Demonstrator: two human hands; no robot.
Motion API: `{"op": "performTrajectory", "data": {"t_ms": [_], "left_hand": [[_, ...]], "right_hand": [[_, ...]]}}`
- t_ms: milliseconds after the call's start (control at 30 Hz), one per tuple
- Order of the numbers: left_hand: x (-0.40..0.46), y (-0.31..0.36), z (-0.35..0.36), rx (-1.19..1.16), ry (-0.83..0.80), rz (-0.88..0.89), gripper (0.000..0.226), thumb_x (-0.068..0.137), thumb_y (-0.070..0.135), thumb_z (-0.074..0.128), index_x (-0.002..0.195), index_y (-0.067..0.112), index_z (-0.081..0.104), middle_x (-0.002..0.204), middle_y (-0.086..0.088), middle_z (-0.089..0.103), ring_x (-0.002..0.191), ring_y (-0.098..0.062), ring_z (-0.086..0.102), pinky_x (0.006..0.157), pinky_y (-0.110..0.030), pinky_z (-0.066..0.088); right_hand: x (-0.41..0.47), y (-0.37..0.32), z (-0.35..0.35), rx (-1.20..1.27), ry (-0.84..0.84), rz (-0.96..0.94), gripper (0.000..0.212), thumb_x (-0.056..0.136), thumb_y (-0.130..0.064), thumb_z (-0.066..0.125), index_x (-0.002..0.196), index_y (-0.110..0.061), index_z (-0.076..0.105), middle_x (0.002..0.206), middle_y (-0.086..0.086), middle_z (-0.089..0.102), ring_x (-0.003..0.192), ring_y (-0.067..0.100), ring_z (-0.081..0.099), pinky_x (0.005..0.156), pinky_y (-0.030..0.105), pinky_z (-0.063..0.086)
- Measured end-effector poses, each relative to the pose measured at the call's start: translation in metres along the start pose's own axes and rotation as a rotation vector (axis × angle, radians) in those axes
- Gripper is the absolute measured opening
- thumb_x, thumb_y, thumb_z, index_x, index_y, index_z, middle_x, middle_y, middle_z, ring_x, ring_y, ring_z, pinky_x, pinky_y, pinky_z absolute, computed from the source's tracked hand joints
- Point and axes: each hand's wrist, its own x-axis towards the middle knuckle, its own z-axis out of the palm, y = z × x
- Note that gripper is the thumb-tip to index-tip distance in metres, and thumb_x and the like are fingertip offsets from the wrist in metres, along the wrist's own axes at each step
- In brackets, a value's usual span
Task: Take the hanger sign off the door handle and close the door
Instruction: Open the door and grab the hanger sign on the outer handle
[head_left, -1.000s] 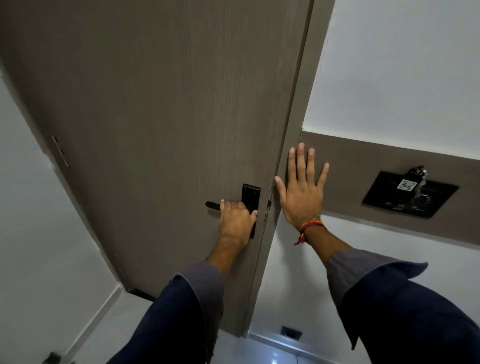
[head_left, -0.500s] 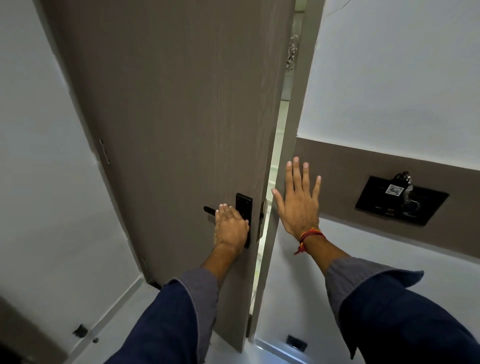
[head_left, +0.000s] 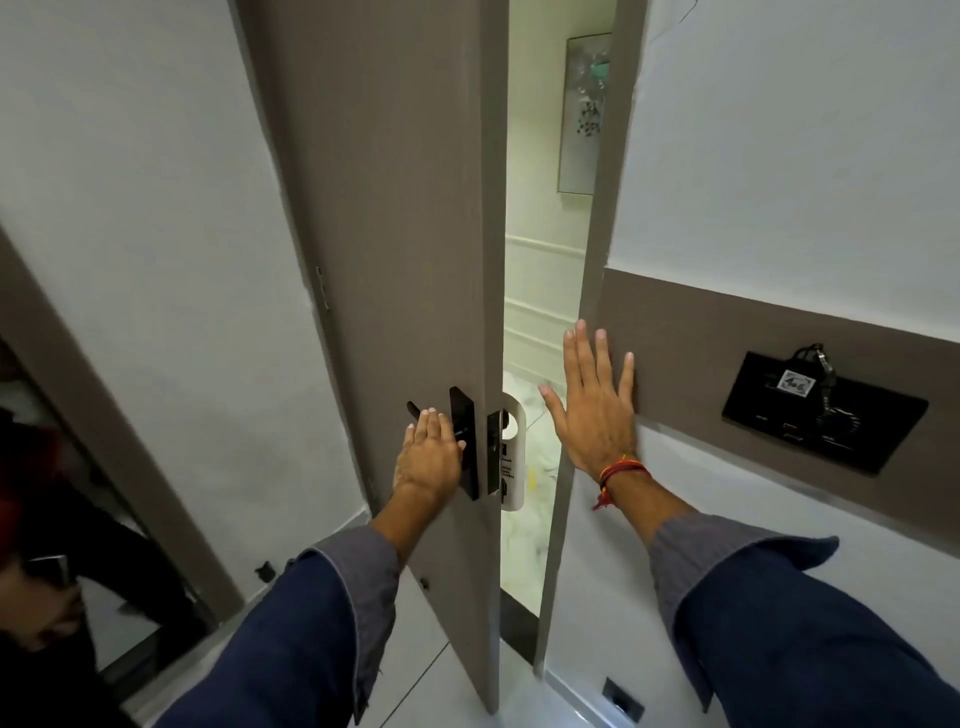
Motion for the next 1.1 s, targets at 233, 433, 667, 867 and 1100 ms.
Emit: {"op": "performTrajectory", "data": {"t_ms": [233, 433, 667, 867, 1100], "left_hand": [[-0.032, -0.013, -0.009, 0.042, -0.005, -0.14, 0.057, 0.11, 0.027, 0.021, 0.159, 0.0, 0.008, 0.169, -0.019, 0.008, 0.158, -0.031, 0.005, 0.129, -0.045, 0.011], [-0.054, -0.027, -0.013, 0.061, 0.001, -0.218, 0.061, 0.109, 0.02, 0.029, 0.159, 0.0, 0.002, 0.17, -0.019, 0.002, 0.158, -0.031, 0.001, 0.129, -0.047, 0.01], [-0.071, -0.047, -0.016, 0.002, 0.025, -0.255, 0.057, 0.11, 0.024, 0.02, 0.16, 0.003, 0.003, 0.17, -0.017, 0.002, 0.158, -0.03, 0.0, 0.129, -0.047, 0.01], [-0.08, -0.06, -0.02, 0.022, 0.043, -0.253, 0.057, 0.11, 0.026, 0.019, 0.16, 0.005, 0.004, 0.17, -0.016, 0.004, 0.158, -0.03, 0.002, 0.129, -0.048, 0.012], [-0.084, -0.076, -0.016, 0.08, 0.046, -0.222, 0.059, 0.109, 0.032, 0.019, 0.161, 0.007, 0.004, 0.17, -0.015, 0.004, 0.158, -0.029, 0.002, 0.129, -0.048, 0.011]], "right_hand": [[-0.009, -0.023, 0.012, 0.052, -0.073, -0.218, 0.08, 0.107, -0.061, 0.019, 0.171, -0.014, 0.007, 0.18, 0.006, 0.002, 0.167, 0.03, 0.006, 0.133, 0.062, 0.013], [-0.019, -0.055, 0.026, 0.13, -0.254, -0.398, 0.073, 0.111, -0.058, 0.024, 0.169, -0.014, 0.019, 0.18, 0.008, 0.003, 0.168, 0.028, 0.004, 0.135, 0.057, 0.011], [-0.01, -0.088, 0.038, 0.165, -0.339, -0.518, 0.049, 0.112, -0.035, 0.037, 0.152, -0.007, 0.045, 0.168, 0.015, 0.039, 0.16, 0.03, 0.033, 0.129, 0.051, 0.031], [0.016, -0.113, 0.045, 0.335, -0.346, -0.424, 0.022, 0.102, -0.005, 0.049, 0.117, -0.003, 0.064, 0.114, 0.017, 0.069, 0.106, 0.035, 0.067, 0.089, 0.042, 0.051], [0.053, -0.147, 0.071, 0.459, -0.412, -0.308, 0.016, 0.104, -0.006, 0.051, 0.113, 0.003, 0.061, 0.118, 0.023, 0.067, 0.106, 0.043, 0.066, 0.074, 0.038, 0.042]]}}
